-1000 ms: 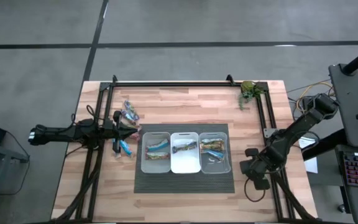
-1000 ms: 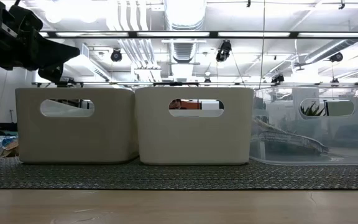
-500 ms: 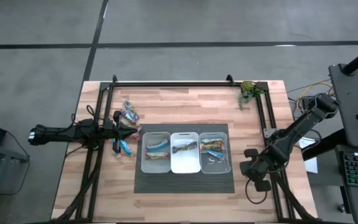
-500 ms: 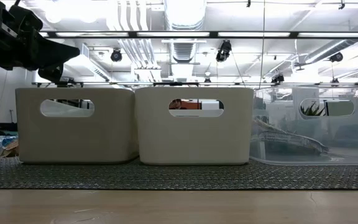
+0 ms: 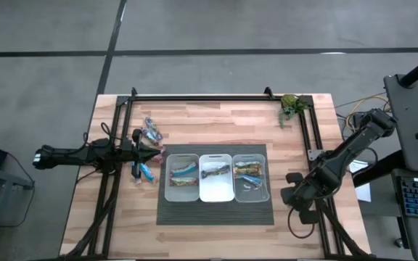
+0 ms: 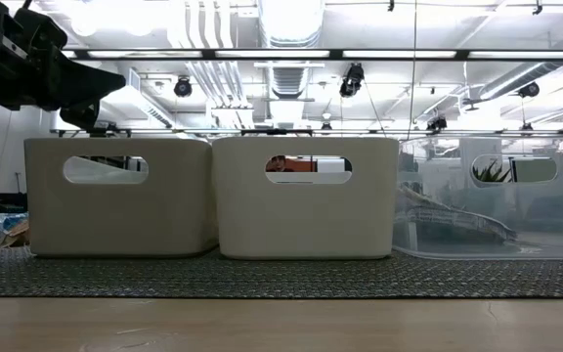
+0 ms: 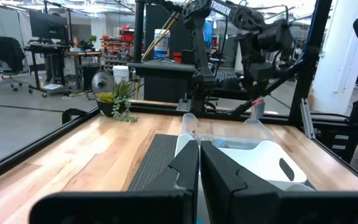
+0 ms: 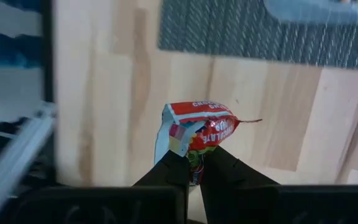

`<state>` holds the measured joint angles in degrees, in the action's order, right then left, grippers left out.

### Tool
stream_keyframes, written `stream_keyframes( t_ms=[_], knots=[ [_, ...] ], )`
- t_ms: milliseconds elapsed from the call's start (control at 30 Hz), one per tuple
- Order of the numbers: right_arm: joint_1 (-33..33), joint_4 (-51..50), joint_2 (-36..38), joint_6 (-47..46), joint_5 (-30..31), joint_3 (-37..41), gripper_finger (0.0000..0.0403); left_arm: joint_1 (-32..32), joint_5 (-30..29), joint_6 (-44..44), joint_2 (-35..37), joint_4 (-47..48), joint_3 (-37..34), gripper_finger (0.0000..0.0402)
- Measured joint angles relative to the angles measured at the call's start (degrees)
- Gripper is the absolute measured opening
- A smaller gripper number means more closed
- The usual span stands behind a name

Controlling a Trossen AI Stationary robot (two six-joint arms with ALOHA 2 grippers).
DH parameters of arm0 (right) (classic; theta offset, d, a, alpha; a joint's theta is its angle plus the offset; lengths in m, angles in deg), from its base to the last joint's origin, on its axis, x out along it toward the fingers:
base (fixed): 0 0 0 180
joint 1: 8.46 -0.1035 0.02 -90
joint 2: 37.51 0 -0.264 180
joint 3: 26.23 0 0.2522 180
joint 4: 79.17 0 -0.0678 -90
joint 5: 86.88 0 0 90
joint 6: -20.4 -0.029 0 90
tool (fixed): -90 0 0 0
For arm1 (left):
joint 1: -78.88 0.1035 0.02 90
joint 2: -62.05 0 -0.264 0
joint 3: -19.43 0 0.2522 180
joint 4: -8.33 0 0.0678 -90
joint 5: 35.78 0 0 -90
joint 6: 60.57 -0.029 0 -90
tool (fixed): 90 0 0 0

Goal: Pick and place Granola Bars by type
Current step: Put the bottom red granola bar into the gray bin

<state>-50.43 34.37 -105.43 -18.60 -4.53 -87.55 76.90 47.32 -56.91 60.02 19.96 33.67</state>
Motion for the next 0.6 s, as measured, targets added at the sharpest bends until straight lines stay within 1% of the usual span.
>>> stream_keyframes(
  t_ms=[233,600],
  knots=[
    [2.2,-0.5,0.0,2.8,-0.4,-6.7,0.0013,0.0,0.0,0.0,0.0,0.0,0.0,0.0000],
    [7.7,-0.4,-0.2,7.4,-0.3,-9.6,0.0013,0.0,0.0,0.0,0.0,0.0,0.0,0.0000]
  ],
)
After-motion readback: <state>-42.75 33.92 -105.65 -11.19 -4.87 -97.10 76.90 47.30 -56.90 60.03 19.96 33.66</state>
